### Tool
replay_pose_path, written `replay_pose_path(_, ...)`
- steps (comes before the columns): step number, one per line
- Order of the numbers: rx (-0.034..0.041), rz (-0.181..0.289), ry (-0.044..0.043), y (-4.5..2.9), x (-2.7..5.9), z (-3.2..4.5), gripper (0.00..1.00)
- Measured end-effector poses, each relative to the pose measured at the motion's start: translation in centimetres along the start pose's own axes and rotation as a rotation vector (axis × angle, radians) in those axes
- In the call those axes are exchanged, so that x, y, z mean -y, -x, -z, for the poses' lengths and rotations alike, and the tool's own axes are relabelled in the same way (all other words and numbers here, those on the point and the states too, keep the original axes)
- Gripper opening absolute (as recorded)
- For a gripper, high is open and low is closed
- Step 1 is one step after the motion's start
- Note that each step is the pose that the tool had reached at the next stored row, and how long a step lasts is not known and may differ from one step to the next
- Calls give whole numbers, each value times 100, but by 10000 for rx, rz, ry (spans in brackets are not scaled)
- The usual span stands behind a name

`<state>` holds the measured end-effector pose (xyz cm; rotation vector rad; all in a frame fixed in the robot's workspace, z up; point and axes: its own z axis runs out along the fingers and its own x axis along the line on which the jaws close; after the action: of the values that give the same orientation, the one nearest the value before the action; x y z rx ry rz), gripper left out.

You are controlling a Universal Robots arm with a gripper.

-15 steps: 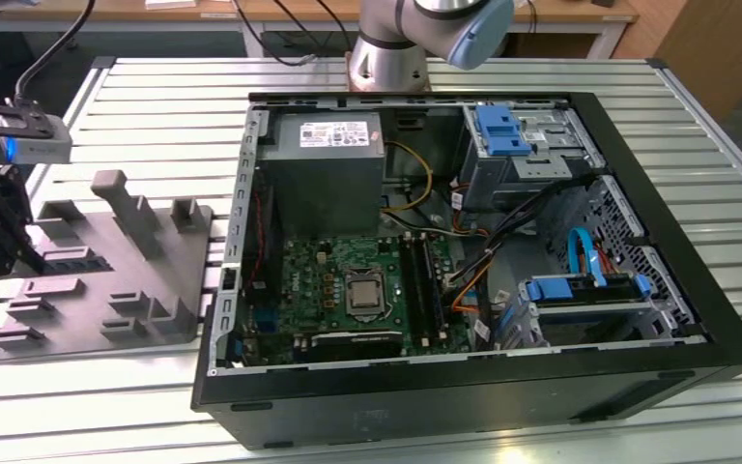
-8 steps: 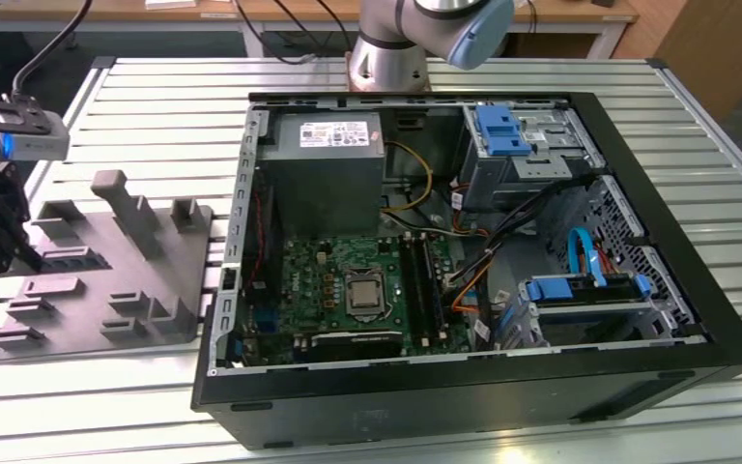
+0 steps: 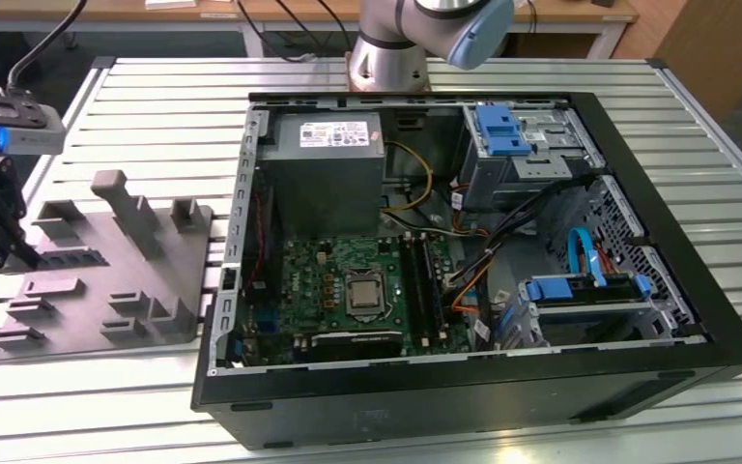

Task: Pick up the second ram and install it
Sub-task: 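Pick up the second ram and move it above second insertion slot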

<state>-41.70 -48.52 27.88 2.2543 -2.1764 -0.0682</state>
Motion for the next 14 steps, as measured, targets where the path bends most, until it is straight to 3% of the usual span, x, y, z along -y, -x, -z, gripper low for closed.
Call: replay_pose_path(14,2,0,-1,2,-3,92,14)
